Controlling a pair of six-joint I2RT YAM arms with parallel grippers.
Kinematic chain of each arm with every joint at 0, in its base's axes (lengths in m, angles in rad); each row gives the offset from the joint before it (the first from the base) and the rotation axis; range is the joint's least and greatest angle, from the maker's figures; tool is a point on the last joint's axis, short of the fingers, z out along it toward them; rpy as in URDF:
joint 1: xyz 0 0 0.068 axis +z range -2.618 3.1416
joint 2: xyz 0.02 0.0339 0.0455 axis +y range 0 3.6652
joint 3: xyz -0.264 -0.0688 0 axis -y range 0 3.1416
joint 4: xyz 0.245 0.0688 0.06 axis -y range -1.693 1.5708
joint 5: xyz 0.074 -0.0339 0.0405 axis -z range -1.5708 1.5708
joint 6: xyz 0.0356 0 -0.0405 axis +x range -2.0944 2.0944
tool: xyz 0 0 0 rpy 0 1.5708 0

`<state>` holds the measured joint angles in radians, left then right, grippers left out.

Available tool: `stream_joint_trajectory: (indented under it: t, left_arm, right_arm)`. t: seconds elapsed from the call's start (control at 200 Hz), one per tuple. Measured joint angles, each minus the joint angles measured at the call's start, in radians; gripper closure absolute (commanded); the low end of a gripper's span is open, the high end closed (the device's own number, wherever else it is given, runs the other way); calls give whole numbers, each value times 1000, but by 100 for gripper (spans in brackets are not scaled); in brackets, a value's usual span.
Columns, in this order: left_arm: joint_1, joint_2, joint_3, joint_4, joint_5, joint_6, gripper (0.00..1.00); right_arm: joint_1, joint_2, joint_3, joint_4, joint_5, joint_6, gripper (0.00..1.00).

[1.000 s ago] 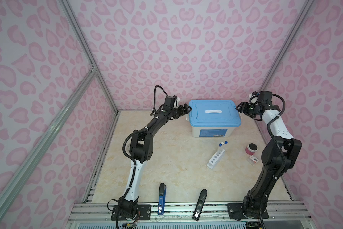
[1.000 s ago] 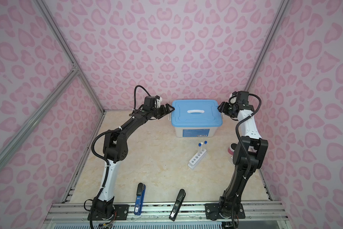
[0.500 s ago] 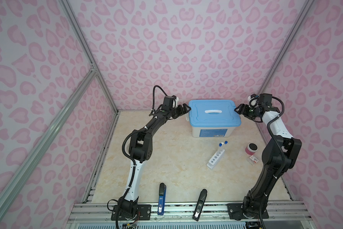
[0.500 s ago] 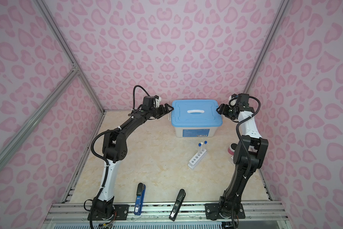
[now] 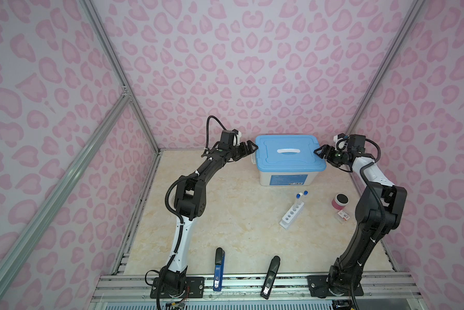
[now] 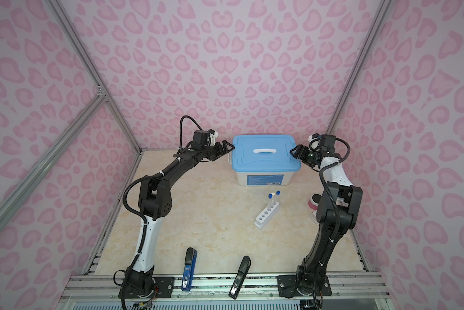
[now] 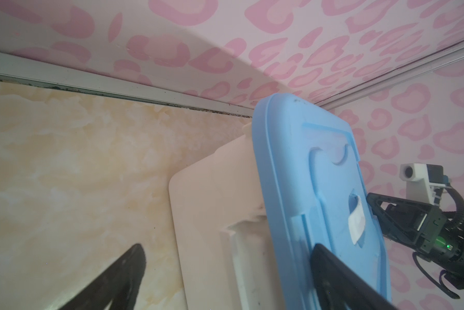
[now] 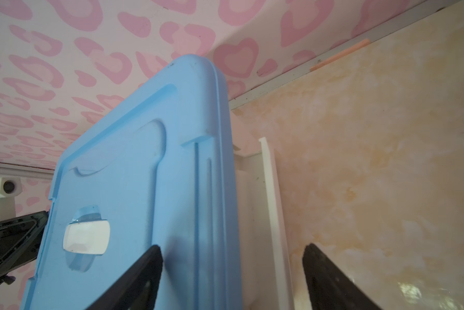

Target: Organize the chemistry lab equipment

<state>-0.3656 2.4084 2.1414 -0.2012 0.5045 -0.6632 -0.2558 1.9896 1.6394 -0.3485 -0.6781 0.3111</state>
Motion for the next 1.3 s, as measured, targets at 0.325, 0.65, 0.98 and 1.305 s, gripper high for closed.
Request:
stream_joint_trajectory:
  t: [0.325,0.65,0.98,1.305]
  left_arm:
    - [0,0,-2,2,1,-1,3]
    - [0,0,-4,5,3,-3,3]
    - [0,0,-7,13,5,-3,3]
    - [0,0,-8,14,7,-11,3]
  right_arm:
    - [-8,0,-46,100,-59,63,33]
    - [-13,-3,-62,137,-63,88,40]
    - [-10,-11,-43,93,-29,59,41]
    - [-1,-23,-12,11,28,-2,43]
